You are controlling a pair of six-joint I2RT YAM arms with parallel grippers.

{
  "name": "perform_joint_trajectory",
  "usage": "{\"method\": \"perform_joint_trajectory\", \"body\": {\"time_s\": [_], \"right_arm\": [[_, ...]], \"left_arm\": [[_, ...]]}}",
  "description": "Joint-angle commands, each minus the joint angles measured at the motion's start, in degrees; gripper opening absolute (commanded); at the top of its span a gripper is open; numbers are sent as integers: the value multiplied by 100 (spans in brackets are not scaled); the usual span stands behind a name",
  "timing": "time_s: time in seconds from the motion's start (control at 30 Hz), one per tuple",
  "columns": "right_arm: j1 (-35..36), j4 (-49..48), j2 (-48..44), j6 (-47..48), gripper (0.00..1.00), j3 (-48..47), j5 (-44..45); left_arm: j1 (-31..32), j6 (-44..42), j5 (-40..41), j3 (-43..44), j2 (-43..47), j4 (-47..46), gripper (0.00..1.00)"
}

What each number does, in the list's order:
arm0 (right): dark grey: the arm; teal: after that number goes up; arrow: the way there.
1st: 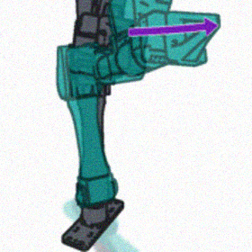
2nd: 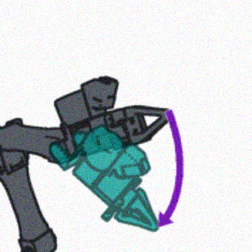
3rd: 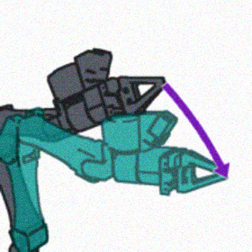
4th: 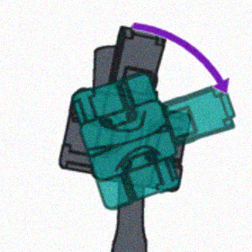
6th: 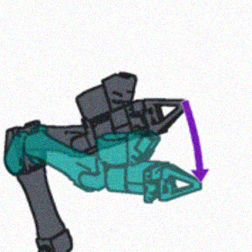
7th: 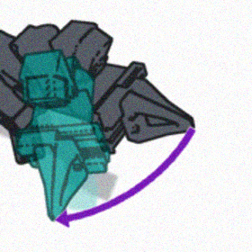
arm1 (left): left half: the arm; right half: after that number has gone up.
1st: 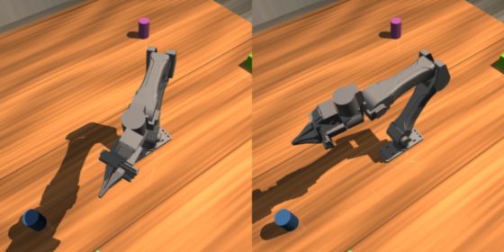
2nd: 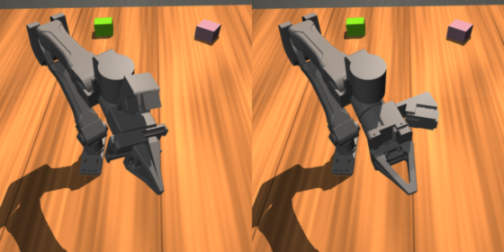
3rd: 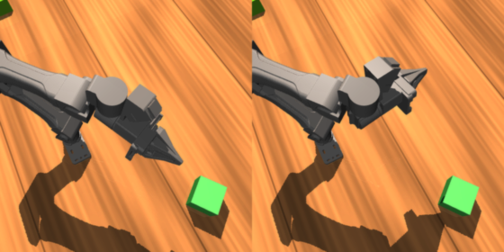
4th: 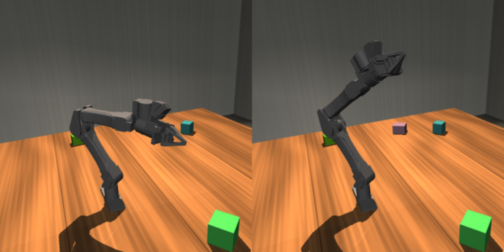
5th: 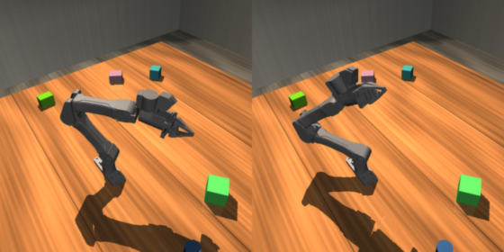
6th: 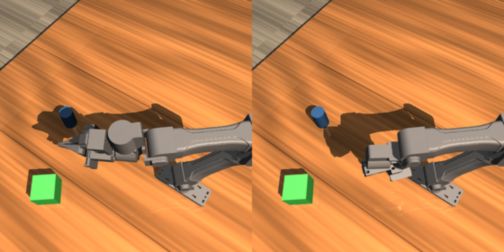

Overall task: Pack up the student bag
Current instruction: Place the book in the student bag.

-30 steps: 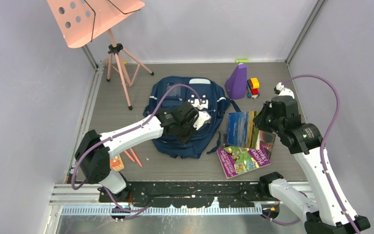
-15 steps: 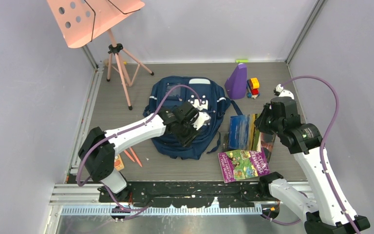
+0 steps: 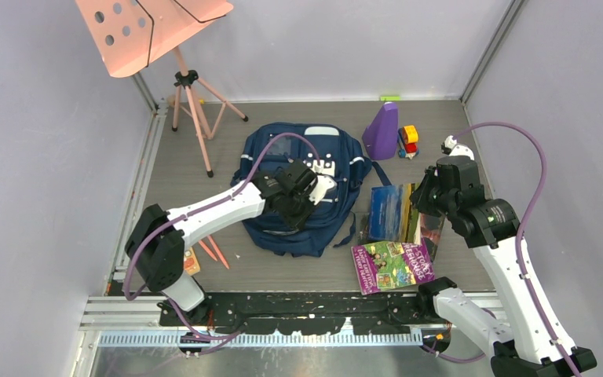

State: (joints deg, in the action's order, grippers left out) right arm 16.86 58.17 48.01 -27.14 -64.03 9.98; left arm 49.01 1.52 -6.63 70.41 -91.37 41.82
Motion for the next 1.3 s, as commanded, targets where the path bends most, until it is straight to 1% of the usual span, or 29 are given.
{"method": "perform_joint_trajectory", "body": {"time_s": [0.0,0.1,0.3,0.43,0.53,0.67,0.77,0.83,0.97,1.07,1.17,1.27], "right_arm": [[10,-273,-28,10,1,-236,65],[10,-216,-49,0,1,-359,76],[10,16,-72,-128,1,-759,-117],[10,128,-26,-413,1,-1135,-696],[10,118,101,-730,0,-1226,-1670],[10,-96,207,-1420,1,-978,-2582],[9,-700,157,-1944,1,-340,-3137],[17,-1216,63,-2372,1,94,-3273],[23,-2114,-70,-3067,1,713,-3202],[38,-2480,55,-3389,1,981,-3060],[69,-3069,164,-3641,1,1227,-2699],[94,-3692,181,-4204,1,1617,-2215]], "left_arm": [[-72,46,313,-16,378,-214,10],[-76,86,350,9,571,-306,0],[-76,140,707,287,1128,-422,0],[-70,104,1298,519,1387,-621,0],[-72,27,1812,737,1453,-785,0],[-75,-46,2039,1014,1408,-950,0],[-76,-13,1912,1148,1386,-1122,0],[-75,34,1733,1214,1420,-1197,0],[-69,93,1517,1251,1525,-1288,0],[-71,100,1397,1194,1613,-1378,0],[-70,107,1141,1147,1673,-1439,0],[-76,177,990,1092,1736,-1493,0]]}}
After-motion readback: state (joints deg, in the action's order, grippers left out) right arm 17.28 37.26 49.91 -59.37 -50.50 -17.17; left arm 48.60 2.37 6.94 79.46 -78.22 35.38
